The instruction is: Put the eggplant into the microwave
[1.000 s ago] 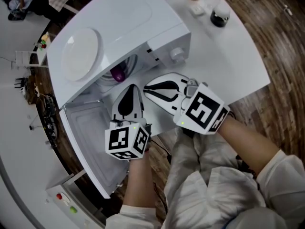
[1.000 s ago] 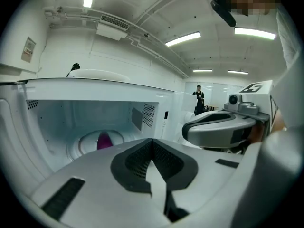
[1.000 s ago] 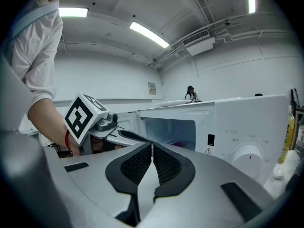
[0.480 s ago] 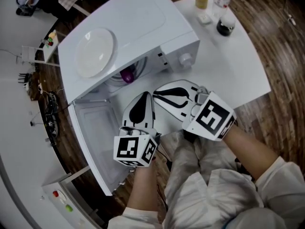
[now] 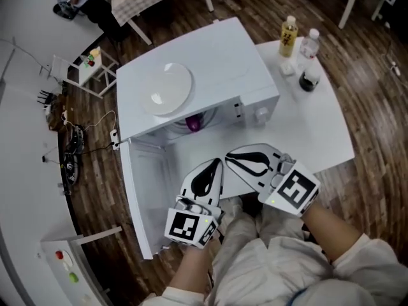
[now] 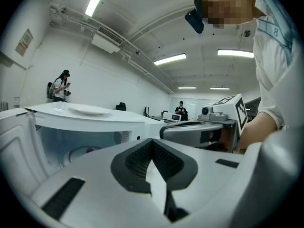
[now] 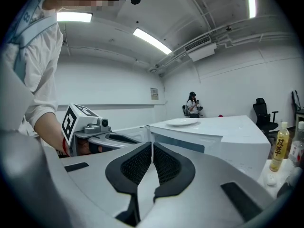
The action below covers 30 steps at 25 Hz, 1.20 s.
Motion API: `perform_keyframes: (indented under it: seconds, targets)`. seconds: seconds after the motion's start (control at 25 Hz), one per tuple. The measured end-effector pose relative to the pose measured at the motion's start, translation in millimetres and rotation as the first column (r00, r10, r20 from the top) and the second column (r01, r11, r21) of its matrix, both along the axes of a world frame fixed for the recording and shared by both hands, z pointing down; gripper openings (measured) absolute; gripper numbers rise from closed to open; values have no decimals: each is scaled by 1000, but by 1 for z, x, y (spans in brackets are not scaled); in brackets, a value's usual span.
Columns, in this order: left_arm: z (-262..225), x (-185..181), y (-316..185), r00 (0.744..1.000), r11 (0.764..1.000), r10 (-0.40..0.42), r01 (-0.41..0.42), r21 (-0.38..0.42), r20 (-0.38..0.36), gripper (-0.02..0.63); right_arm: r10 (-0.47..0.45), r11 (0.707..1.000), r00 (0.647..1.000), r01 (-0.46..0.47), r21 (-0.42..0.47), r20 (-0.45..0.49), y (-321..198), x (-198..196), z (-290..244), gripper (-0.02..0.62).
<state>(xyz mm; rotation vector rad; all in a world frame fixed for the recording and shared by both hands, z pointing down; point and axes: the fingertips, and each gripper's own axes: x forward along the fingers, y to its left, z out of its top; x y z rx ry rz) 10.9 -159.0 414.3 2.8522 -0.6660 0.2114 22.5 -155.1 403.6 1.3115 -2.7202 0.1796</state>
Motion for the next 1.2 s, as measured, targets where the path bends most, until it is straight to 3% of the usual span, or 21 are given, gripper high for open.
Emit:
perform_keyframes:
  seconds: [0.4,0.56,1.2]
  targets:
    - [-44,-6,35,990,992,107,-100,76,-93,0,-22,999,999,21,44,36,26,-8,-40,35]
    - [-55,-6,48,985,984,142,-129,123,-97,0,-30,997,998,26,69,54,33,-9,-54,35]
    - [-92,-20,56,968,974,159,-122,190,-196,0,-42,998,997,38,54,68,47,-15,-69,35]
